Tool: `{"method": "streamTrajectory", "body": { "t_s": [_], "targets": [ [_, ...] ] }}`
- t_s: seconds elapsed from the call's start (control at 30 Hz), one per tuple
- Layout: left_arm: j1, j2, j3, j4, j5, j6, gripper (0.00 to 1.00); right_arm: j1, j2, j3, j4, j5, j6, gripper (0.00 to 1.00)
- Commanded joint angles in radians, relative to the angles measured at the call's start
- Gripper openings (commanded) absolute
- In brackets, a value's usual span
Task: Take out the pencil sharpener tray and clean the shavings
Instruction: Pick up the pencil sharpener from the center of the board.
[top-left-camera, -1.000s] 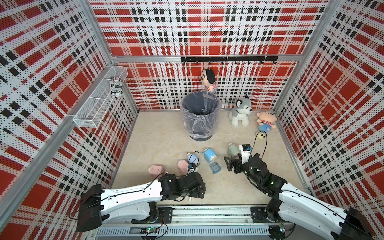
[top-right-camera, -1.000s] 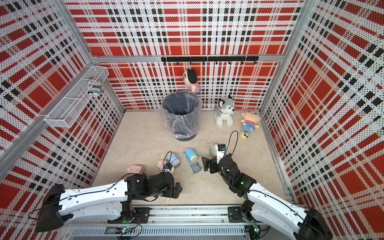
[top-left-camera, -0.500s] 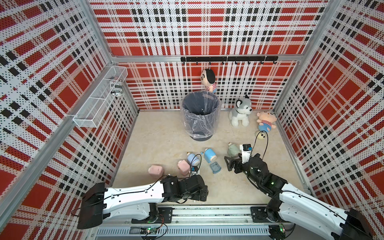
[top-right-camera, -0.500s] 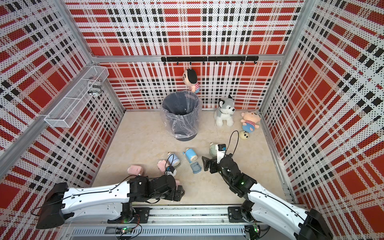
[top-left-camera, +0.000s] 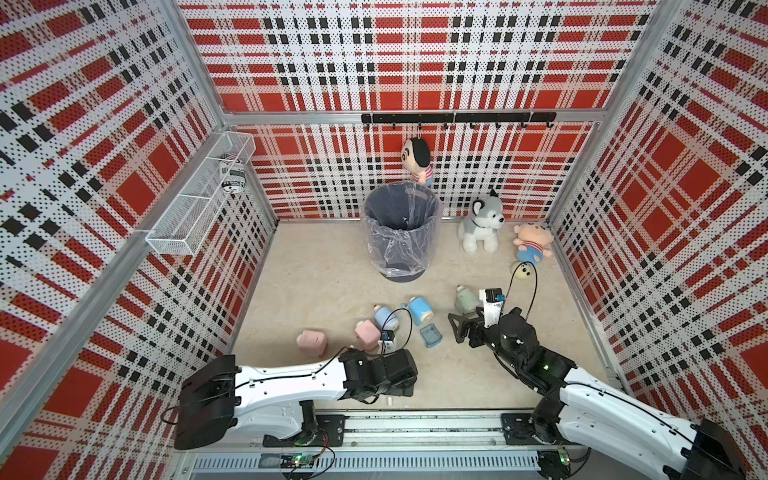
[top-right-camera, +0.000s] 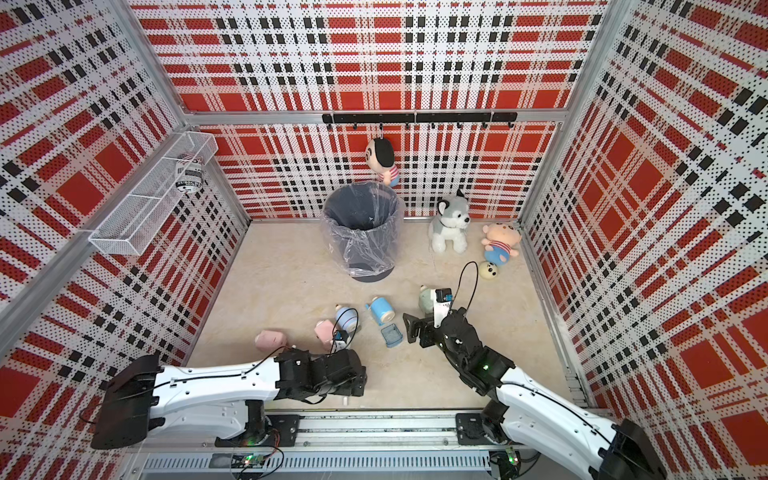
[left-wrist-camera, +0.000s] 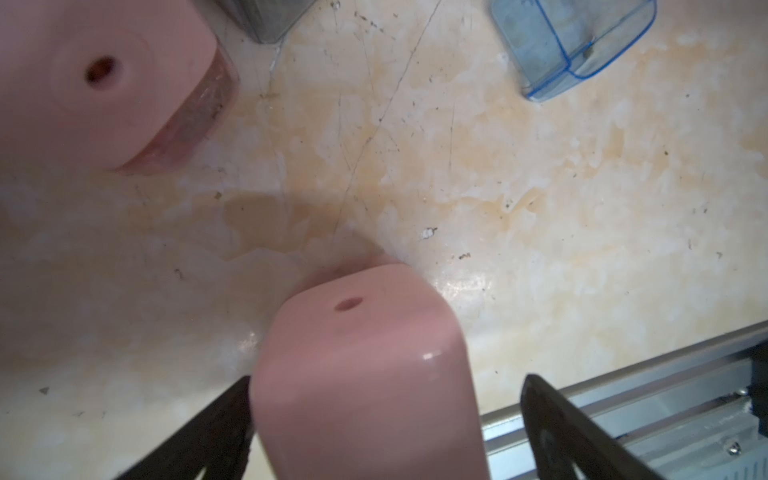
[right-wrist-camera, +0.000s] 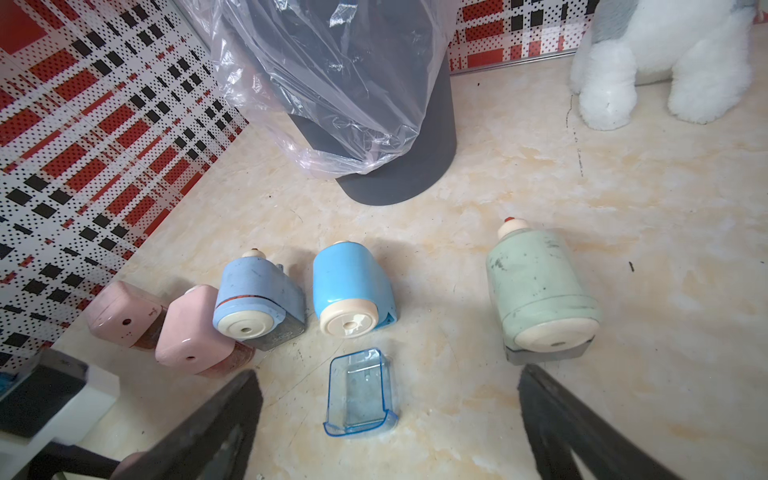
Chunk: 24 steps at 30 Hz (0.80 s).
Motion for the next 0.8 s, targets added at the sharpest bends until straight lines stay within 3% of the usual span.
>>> {"method": "streamTrajectory", "body": {
  "t_s": [0.0,0.1,0.3,0.47,0.77],
  "targets": [
    [-0.007,0.03,0.039,-0.041,-0.037,-0.005,0.89,-0.004,-0.025,-0.012,0.003,-0.005,0.001,1.0],
    [-0.011,0.038,0.041,-0.06,-0.035,-0.007,0.75,-0.004,-0.036,-0.013,0.001,-0.006,0.001,1.0],
    [-0.024,0.043,0.059,-0.104,-0.028,0.013,0.69,-0.004,-0.038,-0.013,0.002,-0.007,0.001,1.0],
    [-0.015,0.04,0.069,-0.127,-0.041,0.072,0.52,-0.004,-0.031,-0.015,0.007,-0.01,0.001,1.0],
    [0.052,-0.013,0.092,-0.088,-0.024,0.239,0.5,-0.004,-0.026,-0.055,0.078,-0.064,-0.048,1.0]
  ]
}}
